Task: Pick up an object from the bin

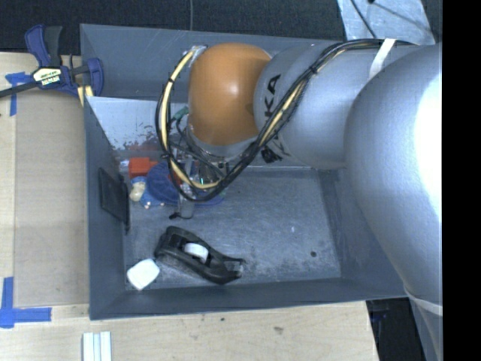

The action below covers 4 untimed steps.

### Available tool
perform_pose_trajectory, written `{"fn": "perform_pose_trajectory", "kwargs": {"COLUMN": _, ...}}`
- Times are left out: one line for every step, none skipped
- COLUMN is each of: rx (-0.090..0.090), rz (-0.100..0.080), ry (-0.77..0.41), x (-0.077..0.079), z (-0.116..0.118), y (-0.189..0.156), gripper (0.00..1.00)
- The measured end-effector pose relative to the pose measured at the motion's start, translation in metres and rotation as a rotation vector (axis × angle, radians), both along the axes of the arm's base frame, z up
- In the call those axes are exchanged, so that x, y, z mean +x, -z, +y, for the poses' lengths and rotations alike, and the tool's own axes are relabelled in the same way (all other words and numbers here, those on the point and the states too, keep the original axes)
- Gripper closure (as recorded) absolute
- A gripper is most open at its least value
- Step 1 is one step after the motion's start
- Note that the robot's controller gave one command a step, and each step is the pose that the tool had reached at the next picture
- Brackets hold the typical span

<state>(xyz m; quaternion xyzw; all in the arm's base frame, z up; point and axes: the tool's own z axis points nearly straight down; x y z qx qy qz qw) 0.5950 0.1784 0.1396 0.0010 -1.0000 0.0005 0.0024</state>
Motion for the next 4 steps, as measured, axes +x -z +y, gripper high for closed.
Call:
{"fn": "perform_pose_trajectory", "kwargs": {"rx": 0.003, "rz": -0.009, "ry": 0.136, "x": 0.014, "z": 0.000, "y": 0.059, "gripper": 0.00}}
{"fn": "perform_pose_trajectory", "kwargs": {"rx": 0.006, "rz": -0.019, "ry": 0.136, "x": 0.016, "z": 0.000, "y": 0.053, "gripper": 1.00}}
{"fn": "perform_pose_trajectory", "kwargs": {"rx": 0.004, "rz": -0.011, "ry": 0.098, "x": -0.050, "z": 0.011, "y": -0.044, "gripper": 1.00}}
{"fn": "perform_pose_trajectory", "kwargs": {"rx": 0.000, "rz": -0.002, "ry": 0.094, "x": -0.103, "z": 0.004, "y": -0.047, "gripper": 1.00}}
